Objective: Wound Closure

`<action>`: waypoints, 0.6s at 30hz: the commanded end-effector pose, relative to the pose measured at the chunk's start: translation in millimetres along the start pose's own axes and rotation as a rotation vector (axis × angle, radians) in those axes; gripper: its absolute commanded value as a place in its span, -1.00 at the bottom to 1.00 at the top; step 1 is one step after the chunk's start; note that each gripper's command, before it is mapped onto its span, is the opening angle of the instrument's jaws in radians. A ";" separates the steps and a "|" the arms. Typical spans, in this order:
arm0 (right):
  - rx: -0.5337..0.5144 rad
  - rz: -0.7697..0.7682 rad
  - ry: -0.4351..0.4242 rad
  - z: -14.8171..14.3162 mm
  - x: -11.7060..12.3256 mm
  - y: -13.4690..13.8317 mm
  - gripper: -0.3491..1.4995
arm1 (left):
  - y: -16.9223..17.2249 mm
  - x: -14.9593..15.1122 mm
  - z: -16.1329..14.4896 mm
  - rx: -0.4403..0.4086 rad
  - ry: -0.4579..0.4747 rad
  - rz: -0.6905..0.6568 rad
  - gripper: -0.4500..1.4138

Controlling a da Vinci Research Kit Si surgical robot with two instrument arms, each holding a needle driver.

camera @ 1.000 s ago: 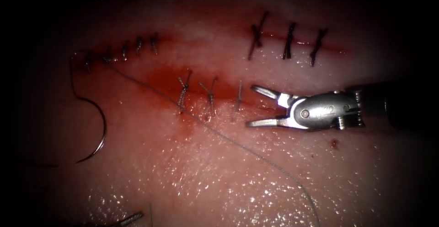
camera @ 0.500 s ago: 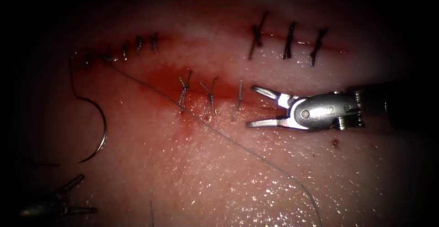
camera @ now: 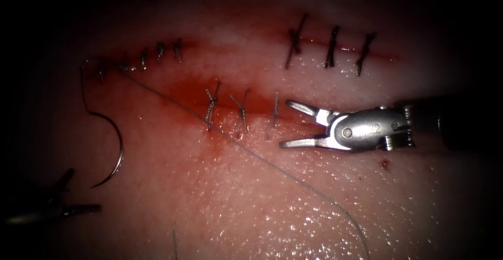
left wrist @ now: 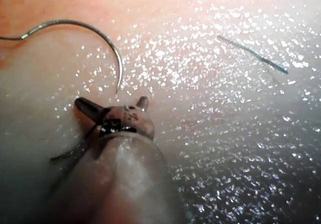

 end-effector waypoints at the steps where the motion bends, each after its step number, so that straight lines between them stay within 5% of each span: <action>1: 0.007 -0.002 -0.006 1.0 -0.5 -1.0 0.94 | 1.0 -0.1 0.6 -0.010 0.025 -0.017 0.50; 11: 0.014 0.002 -0.008 1.2 -0.6 -1.2 0.94 | 2.2 2.2 1.7 -0.060 0.084 -0.060 0.24; 13: 0.014 0.002 -0.008 1.2 -0.6 -1.2 0.94 | 2.1 2.2 2.0 -0.056 0.084 -0.037 0.01; 17: 0.014 0.002 -0.008 1.2 -0.6 -1.2 0.94 | 2.2 1.7 2.4 -0.046 0.088 0.037 -1.00; 18: 0.014 0.002 -0.008 1.2 -0.6 -1.2 0.93 | 2.3 1.5 2.4 -0.044 0.089 0.049 -1.00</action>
